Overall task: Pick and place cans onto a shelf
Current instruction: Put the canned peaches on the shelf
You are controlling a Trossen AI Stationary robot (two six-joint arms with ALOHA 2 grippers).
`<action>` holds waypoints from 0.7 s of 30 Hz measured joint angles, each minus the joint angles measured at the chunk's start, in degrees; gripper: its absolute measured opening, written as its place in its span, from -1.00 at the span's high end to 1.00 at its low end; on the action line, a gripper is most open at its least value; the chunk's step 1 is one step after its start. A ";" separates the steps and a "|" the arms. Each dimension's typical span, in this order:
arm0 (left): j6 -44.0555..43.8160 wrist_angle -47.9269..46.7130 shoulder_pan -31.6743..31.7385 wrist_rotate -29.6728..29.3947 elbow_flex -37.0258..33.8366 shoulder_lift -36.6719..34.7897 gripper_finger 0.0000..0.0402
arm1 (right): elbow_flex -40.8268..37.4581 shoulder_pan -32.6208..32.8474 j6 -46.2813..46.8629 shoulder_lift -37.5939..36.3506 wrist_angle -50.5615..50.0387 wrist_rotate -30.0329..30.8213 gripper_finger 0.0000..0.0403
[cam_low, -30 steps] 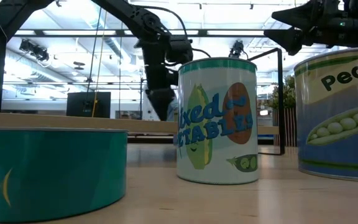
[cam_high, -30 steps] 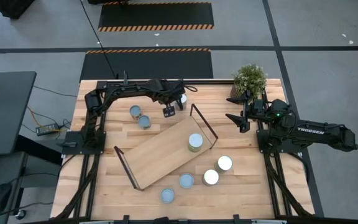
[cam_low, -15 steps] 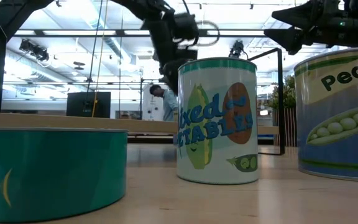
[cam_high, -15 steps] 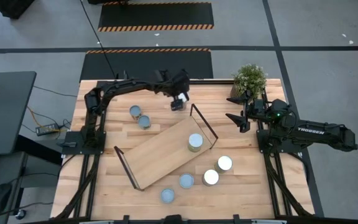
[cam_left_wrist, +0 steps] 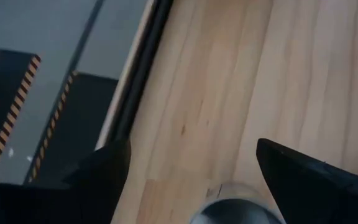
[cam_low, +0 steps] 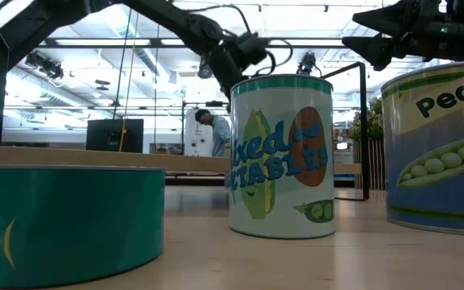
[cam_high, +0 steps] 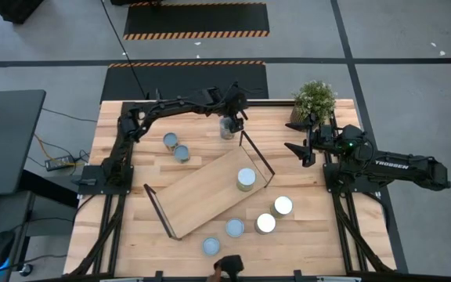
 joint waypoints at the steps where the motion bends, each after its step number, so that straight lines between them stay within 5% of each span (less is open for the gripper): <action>1: 0.00 -0.44 0.19 0.22 0.18 0.26 -0.76 | 0.00 0.00 -0.26 0.00 0.01 0.00 -0.73; 21: -3.43 -13.86 0.56 1.74 0.35 0.47 -0.76 | 0.00 0.00 -0.37 0.00 -0.02 0.07 -0.73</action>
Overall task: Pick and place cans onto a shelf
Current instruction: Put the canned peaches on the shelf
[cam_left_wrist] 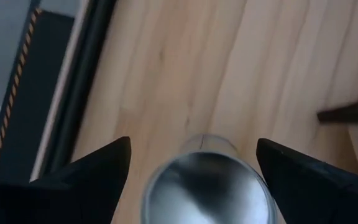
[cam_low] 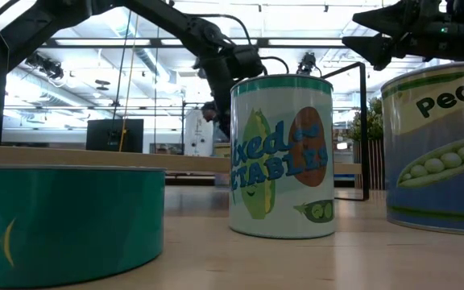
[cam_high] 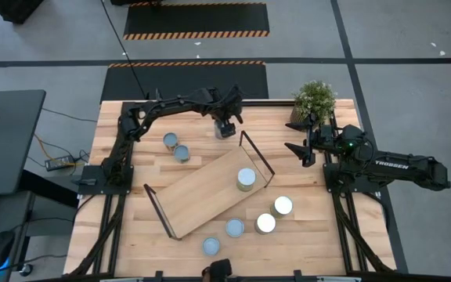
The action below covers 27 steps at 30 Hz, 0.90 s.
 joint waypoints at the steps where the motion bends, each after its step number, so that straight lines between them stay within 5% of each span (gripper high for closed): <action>1: 0.00 -1.02 -0.03 0.00 0.00 0.00 -0.76 | 0.00 0.00 0.01 0.00 -0.01 0.00 -0.73; 18: 0.06 -8.65 -2.16 -3.00 0.00 -0.15 -0.76 | 0.00 0.01 0.04 0.00 -0.02 0.07 -0.73; 27: -2.33 -12.94 -1.49 0.61 -0.26 -0.26 -0.76 | 0.00 0.02 0.05 0.00 -0.02 0.04 -0.73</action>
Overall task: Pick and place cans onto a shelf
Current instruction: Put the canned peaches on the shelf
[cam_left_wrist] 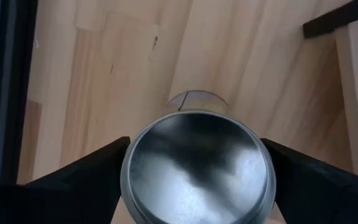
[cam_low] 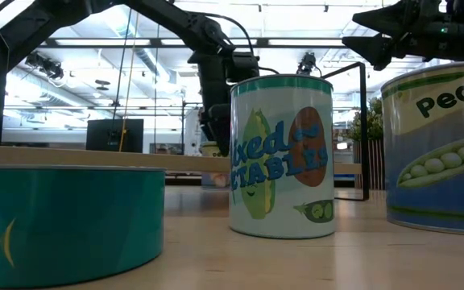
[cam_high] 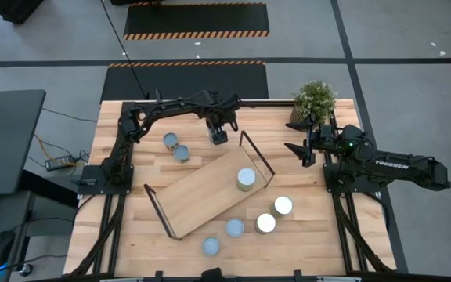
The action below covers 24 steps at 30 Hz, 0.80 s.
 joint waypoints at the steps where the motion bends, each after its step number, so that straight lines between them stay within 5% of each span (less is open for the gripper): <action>1: -0.24 -0.16 0.00 0.00 0.00 0.00 -0.76 | 0.00 -0.02 0.00 0.00 0.00 0.00 -0.73; 24: -0.33 -4.55 0.02 -0.25 2.74 -0.05 -0.62 | 0.00 0.00 -0.01 0.00 0.00 -0.07 -0.73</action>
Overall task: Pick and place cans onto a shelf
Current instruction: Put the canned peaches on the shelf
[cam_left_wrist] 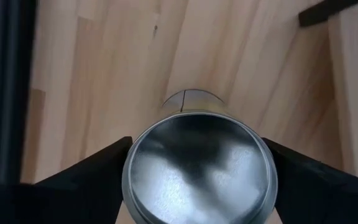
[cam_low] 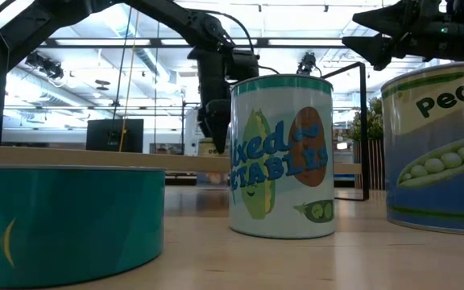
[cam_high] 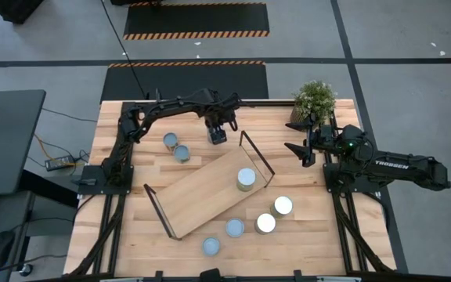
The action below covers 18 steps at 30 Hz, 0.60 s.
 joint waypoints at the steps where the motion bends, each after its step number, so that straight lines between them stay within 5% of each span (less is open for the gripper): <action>1: -0.02 -1.38 -0.02 0.07 1.22 0.01 -0.62 | 0.00 0.00 0.01 0.00 0.00 0.00 -0.73; 11: -5.77 -17.65 -2.56 5.87 17.16 -0.02 -0.63 | 0.00 0.00 0.00 0.00 -0.02 0.04 -0.73; 18: -8.97 -19.71 -8.11 9.22 20.05 0.01 -0.63 | 0.00 0.00 0.01 0.00 -0.04 0.02 -0.73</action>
